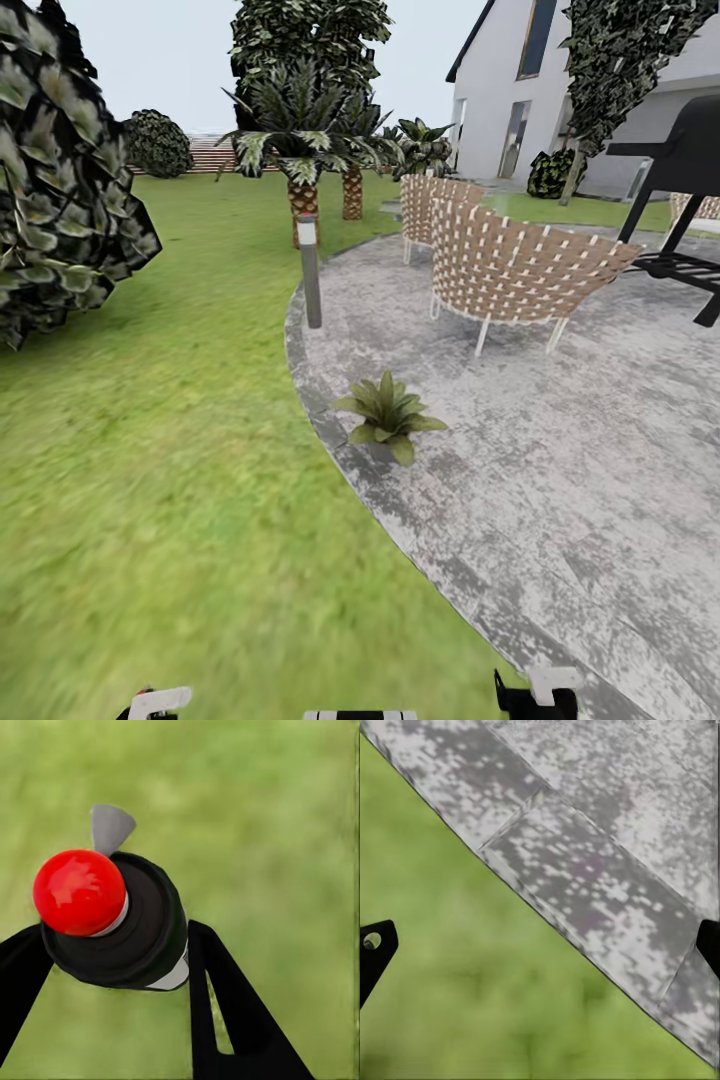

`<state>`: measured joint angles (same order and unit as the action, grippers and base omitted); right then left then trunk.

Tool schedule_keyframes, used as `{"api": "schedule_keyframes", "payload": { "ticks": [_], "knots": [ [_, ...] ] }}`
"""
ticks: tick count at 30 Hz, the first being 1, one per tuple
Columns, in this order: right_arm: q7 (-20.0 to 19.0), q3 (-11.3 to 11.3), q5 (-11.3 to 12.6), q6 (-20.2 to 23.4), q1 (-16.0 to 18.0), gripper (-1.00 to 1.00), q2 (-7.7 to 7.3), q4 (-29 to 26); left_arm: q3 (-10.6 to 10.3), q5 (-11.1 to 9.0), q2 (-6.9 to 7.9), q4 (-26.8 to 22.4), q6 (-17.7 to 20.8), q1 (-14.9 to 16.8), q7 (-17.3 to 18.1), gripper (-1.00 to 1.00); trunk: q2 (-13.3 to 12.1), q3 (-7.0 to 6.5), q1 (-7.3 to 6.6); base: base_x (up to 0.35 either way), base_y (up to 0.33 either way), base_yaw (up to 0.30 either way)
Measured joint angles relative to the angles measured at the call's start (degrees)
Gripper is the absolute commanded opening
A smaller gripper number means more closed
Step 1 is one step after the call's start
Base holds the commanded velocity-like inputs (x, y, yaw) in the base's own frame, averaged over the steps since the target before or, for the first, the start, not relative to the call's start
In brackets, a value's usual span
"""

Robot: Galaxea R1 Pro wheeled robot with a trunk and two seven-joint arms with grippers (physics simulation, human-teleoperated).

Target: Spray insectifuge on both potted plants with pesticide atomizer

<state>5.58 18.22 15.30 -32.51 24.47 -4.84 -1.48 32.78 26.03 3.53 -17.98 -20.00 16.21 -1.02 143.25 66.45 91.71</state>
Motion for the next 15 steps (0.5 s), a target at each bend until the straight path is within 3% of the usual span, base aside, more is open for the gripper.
{"api": "schedule_keyframes", "payload": {
  "ticks": [15],
  "knots": [
    [0.0,0.1,0.0,0.0,0.0,1.0,0.2,0.0,0.0,0.0,0.0,0.0,0.0,0.0,0.0,-1.0,0.0,0.0,0.01,0.215,-0.208,0.0]
  ]
}}
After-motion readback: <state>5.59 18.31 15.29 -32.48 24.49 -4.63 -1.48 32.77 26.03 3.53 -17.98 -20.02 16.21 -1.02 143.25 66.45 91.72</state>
